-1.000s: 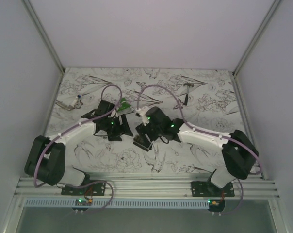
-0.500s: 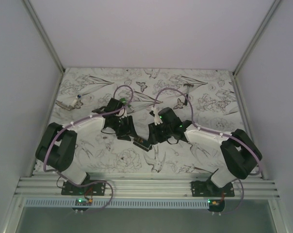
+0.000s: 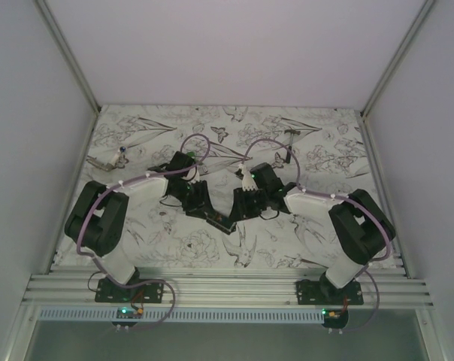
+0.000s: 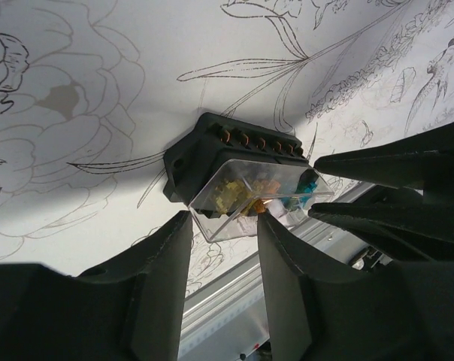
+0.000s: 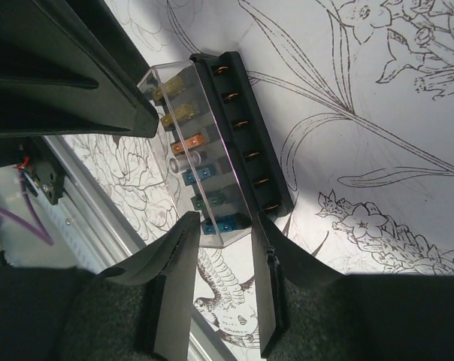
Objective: Snap on the fuse box
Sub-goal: Close the fuse box cover on the fuse box base.
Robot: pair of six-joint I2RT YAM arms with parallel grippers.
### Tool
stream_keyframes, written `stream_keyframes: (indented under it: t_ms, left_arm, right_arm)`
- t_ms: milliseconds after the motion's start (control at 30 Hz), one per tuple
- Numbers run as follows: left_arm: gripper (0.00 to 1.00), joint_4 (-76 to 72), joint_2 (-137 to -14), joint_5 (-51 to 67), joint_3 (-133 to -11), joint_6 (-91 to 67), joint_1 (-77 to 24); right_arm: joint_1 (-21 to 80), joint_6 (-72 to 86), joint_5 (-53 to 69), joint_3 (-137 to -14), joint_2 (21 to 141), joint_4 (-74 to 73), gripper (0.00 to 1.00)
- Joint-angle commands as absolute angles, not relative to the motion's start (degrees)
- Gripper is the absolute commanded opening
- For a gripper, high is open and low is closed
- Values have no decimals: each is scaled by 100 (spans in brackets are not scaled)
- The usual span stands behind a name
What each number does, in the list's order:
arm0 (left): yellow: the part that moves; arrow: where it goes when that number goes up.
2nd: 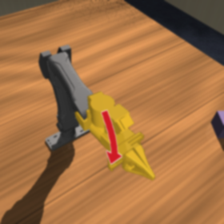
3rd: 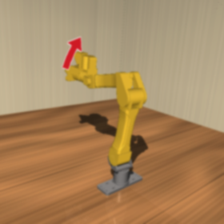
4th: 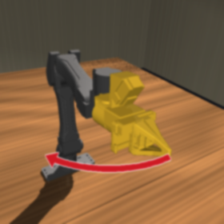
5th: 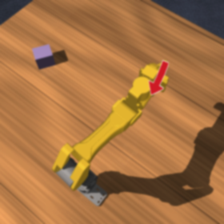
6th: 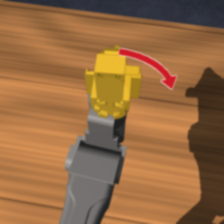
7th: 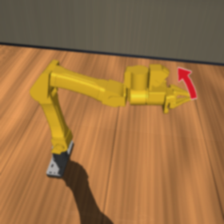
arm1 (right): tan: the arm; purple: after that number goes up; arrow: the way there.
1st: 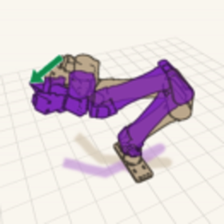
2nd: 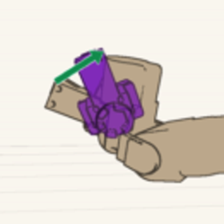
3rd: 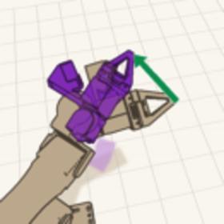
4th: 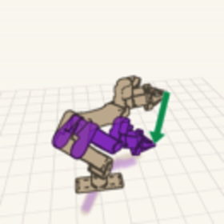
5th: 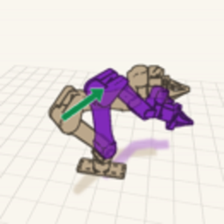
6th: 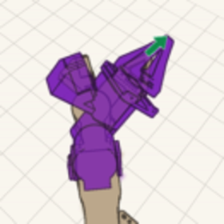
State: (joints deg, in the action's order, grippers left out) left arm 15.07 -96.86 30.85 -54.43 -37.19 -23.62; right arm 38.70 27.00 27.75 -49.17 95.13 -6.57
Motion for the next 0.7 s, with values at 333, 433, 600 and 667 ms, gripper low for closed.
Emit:
stream_keyframes:
  t_ms: [333,433,600,667]
  left_arm:
    - [65,1775,-9025,2686,-5424,-3826,-2426]
    - [67,1775,-8821,2521,-5328,-3918,-2426]
    - [68,1767,-8517,2290,-5105,-4121,-2434]
    - [68,1767,-8523,2302,-5068,-4144,-2447]
  right_arm:
    - [3396,2801,3608,-4812,9814,-706,33]
    - [3375,2969,3818,-4712,9834,-569,31]
    - [3375,3369,4270,-4509,9800,-182,25]
    - [3411,3540,4440,-4408,9800,53,23]
